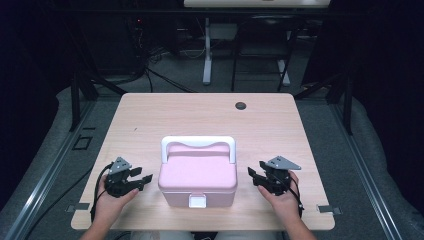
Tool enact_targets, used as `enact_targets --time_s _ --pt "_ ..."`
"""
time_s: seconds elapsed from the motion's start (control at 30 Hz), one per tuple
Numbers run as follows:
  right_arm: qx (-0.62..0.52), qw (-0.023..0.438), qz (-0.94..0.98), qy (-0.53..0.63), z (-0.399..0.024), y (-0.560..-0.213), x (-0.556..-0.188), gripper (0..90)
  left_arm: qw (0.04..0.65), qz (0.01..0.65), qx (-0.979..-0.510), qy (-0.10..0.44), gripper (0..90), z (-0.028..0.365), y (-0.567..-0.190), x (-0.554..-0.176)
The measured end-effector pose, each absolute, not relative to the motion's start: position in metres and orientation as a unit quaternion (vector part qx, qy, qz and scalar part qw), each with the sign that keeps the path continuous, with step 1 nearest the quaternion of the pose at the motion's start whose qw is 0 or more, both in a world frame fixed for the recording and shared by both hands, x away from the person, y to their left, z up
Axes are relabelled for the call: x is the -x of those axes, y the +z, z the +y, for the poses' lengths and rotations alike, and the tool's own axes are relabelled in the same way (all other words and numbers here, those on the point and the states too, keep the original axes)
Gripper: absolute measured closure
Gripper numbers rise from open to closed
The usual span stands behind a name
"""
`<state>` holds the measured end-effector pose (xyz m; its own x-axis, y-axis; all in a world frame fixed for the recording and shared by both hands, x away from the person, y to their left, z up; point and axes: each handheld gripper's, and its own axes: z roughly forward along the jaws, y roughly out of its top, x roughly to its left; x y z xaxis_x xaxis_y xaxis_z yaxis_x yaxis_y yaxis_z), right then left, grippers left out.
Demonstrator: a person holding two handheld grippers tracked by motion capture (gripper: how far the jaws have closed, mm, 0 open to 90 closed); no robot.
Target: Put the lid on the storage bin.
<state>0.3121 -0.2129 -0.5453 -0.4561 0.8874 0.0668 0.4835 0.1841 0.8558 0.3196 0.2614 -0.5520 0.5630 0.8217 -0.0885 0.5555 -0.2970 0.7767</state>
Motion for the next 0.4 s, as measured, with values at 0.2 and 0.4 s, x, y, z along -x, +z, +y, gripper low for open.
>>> enact_targets --time_s 0.2,0.4 --pt "-0.47 0.221 0.736 0.433 -0.2115 -0.5485 -0.3134 46.2 0.406 0.444 -0.783 0.157 47.2 0.2656 -0.5553 -0.3213" --pt "-0.471 0.214 0.738 0.433 -0.2114 -0.5501 -0.3147 45.9 0.406 0.442 -0.784 0.156 49.0 0.2667 -0.5551 -0.3221"
